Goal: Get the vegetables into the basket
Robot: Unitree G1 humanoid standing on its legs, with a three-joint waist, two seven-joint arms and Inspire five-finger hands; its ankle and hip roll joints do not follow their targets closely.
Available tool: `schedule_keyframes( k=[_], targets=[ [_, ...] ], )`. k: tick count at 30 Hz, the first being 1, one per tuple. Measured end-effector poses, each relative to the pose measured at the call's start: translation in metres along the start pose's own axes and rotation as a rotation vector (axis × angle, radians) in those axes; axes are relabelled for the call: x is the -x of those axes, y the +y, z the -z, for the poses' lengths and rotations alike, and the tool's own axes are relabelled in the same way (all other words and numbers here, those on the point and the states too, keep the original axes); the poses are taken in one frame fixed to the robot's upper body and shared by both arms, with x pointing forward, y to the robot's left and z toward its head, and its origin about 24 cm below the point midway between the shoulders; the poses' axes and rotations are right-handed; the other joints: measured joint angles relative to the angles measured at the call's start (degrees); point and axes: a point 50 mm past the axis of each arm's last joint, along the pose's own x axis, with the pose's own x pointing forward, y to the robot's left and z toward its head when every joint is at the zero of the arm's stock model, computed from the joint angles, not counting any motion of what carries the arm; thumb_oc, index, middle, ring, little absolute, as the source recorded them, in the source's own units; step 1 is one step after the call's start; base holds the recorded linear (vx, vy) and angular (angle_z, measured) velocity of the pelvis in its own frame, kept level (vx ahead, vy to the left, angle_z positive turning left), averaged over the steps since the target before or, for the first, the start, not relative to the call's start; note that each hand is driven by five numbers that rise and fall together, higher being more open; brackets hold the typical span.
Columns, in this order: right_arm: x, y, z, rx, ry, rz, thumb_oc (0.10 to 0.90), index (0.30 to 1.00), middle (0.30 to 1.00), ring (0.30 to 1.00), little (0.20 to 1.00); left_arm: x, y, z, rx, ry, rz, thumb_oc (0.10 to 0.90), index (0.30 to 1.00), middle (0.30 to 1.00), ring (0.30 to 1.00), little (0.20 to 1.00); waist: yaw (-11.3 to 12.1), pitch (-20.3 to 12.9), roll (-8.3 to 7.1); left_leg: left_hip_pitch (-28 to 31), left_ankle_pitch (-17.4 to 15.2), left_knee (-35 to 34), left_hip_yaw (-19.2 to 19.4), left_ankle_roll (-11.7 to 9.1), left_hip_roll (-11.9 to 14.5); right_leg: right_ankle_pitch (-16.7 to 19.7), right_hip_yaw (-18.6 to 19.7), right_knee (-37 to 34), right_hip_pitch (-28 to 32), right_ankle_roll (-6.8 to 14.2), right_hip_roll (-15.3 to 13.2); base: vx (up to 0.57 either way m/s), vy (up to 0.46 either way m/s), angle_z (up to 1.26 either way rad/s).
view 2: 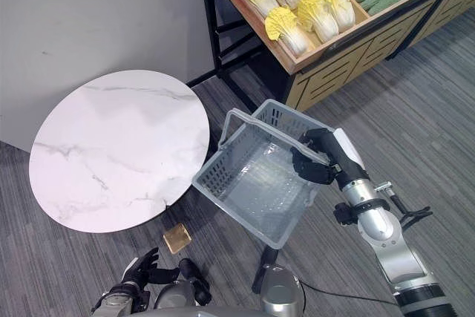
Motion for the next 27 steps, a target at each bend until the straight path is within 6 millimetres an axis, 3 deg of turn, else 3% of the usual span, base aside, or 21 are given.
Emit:
schedule_keyframes(
  k=[5,7,8,9,11,14,15,16,17,19,20,21,22,25,26,27],
  targets=[
    [0.002,-0.003,0.001,0.023,0.006,0.011,0.400,0.300,0.300,0.300,0.300,0.000,-0.005,-0.001,-0.019,-0.004,0.019,0.900,1.000,1.000,1.000,1.000,0.4,-0.6,1.06,-0.1,-0.2,3.7,-1.7,-0.3,1.1,-1.4,1.2,0.5,0.1,-0.6,0.0,0.03,-0.091,-0.08],
    [0.001,-0.003,0.000,0.028,-0.001,0.009,0.400,0.300,0.300,0.300,0.300,0.001,-0.005,-0.001,-0.017,-0.019,0.021,0.900,1.000,1.000,1.000,1.000,1.8,-0.6,0.82,-0.6,-0.5,8.9,-7.3,-0.8,2.0,-1.9,3.9,0.3,0.4,-1.6,0.3,0.01,0.060,-0.76],
    [0.000,-0.001,-0.002,0.027,-0.022,0.003,0.400,0.300,0.300,0.300,0.300,0.005,-0.010,-0.001,0.011,-0.053,0.023,0.900,1.000,1.000,1.000,1.000,3.6,-0.7,-0.70,-3.5,-3.9,12.0,-24.2,-3.3,-0.5,0.8,9.0,-0.8,-0.1,-2.8,0.5,0.09,0.058,-1.43],
    [-0.002,-0.002,-0.005,0.028,-0.037,0.004,0.400,0.300,0.300,0.300,0.300,0.006,-0.013,-0.001,0.014,-0.067,0.027,0.900,1.000,1.000,1.000,1.000,5.1,-1.0,-0.86,-2.4,-5.4,6.8,-29.8,-4.9,-2.7,1.3,11.6,-1.7,-1.1,-2.3,0.4,0.09,0.083,-1.49],
    [-0.005,-0.005,-0.003,0.031,-0.033,0.022,0.400,0.300,0.300,0.300,0.300,0.003,-0.016,-0.008,0.008,-0.083,0.035,0.900,1.000,1.000,1.000,1.000,4.3,-1.2,-0.36,-4.4,-5.5,-0.2,-36.2,-5.1,-3.6,2.9,14.2,-4.8,-1.4,-2.0,1.9,0.08,0.133,-0.88],
    [-0.004,-0.006,0.001,0.034,-0.012,0.025,0.400,0.300,0.300,0.300,0.300,0.001,-0.017,-0.015,0.001,-0.094,0.037,0.900,1.000,1.000,1.000,1.000,4.1,-1.2,-0.26,-7.2,-5.4,1.8,-36.0,-4.4,-4.5,3.5,14.5,-5.4,-2.1,-1.4,3.1,0.07,0.255,-0.74],
    [0.002,-0.002,0.007,0.023,0.016,0.018,0.400,0.300,0.300,0.300,0.300,0.000,-0.014,-0.015,-0.012,-0.087,0.035,0.900,1.000,1.000,1.000,1.000,2.8,-1.4,-0.82,-7.4,-4.7,2.3,-33.0,-1.2,-6.6,3.7,15.6,-5.5,-2.1,0.3,2.8,0.05,0.382,-0.75],
    [0.004,0.000,0.008,0.020,0.025,0.014,0.400,0.300,0.300,0.300,0.300,0.000,-0.011,-0.017,-0.019,-0.092,0.031,0.900,1.000,1.000,1.000,1.000,1.8,-1.3,-1.74,-7.1,-4.7,1.8,-32.4,-0.6,-7.6,4.1,15.6,-5.9,-2.0,0.9,1.7,0.05,0.450,-0.69],
    [0.007,0.003,0.010,-0.001,0.034,0.027,0.400,0.300,0.300,0.300,0.300,-0.001,-0.010,-0.018,-0.040,-0.092,0.038,0.900,1.000,1.000,1.000,1.000,1.2,-1.2,-2.76,-5.8,-3.7,0.4,-30.1,1.5,-9.4,4.8,17.4,-5.1,-3.2,1.3,0.1,0.00,0.209,-0.37],
    [0.007,0.008,0.011,-0.031,0.037,0.037,0.400,0.300,0.300,0.300,0.300,0.000,-0.011,-0.016,-0.063,-0.089,0.054,0.900,1.000,1.000,1.000,1.000,1.0,-1.3,-3.04,-3.9,-3.3,-2.7,-26.4,2.8,-11.6,5.3,20.3,-4.8,-4.9,2.9,-1.9,-0.03,0.165,-0.81],
    [0.007,0.011,0.011,-0.037,0.040,0.028,0.400,0.300,0.300,0.300,0.300,0.000,-0.011,-0.016,-0.064,-0.090,0.055,0.900,1.000,1.000,1.000,1.000,0.9,-1.2,-2.89,-4.0,-2.9,-3.0,-24.1,4.0,-13.0,6.3,20.1,-6.2,-5.3,4.4,-4.2,-0.06,0.201,-0.92],
    [0.006,0.018,0.011,-0.065,0.042,0.033,0.400,0.300,0.300,0.300,0.300,0.000,-0.003,-0.018,-0.074,-0.101,0.037,0.900,1.000,1.000,1.000,1.000,1.0,-0.7,-3.70,-3.7,-3.3,-2.8,-21.7,4.6,-13.7,10.7,17.4,-6.1,-5.5,4.3,-4.6,-0.07,0.245,-1.02],
    [0.001,0.025,0.009,-0.086,0.036,0.027,0.400,0.300,0.300,0.300,0.300,0.000,0.002,-0.018,-0.082,-0.098,0.022,0.900,1.000,1.000,1.000,1.000,2.1,-0.4,-3.92,-3.1,-3.4,-2.9,-19.7,4.7,-13.2,12.8,15.2,-6.2,-6.4,2.9,-3.9,-0.03,0.140,-0.82],
    [-0.001,0.032,0.006,-0.089,0.028,-0.008,0.400,0.300,0.300,0.300,0.300,0.001,0.009,-0.017,-0.083,-0.091,0.002,0.900,1.000,1.000,1.000,1.000,2.4,-0.3,-3.79,-1.1,-3.9,-3.6,-17.5,5.2,-12.6,16.4,12.1,-7.4,-5.7,3.0,-2.8,-0.04,0.086,-0.50],
    [-0.002,0.032,0.005,-0.089,0.021,-0.010,0.400,0.300,0.300,0.300,0.300,0.000,0.010,-0.018,-0.072,-0.096,-0.005,0.900,1.000,1.000,1.000,1.000,3.3,0.2,-3.11,0.3,-4.0,-4.6,-15.9,5.5,-11.5,15.6,11.7,-6.0,-5.6,4.1,-2.4,-0.02,0.048,-0.47],
    [-0.002,0.032,0.005,-0.087,0.020,-0.011,0.400,0.300,0.300,0.300,0.300,0.000,0.011,-0.019,-0.068,-0.100,-0.007,0.900,1.000,1.000,1.000,1.000,3.7,0.2,-2.88,0.5,-4.0,-4.5,-15.4,5.6,-10.8,12.3,10.8,-3.0,-6.3,4.4,-2.4,-0.01,0.029,-0.41]
  ],
)
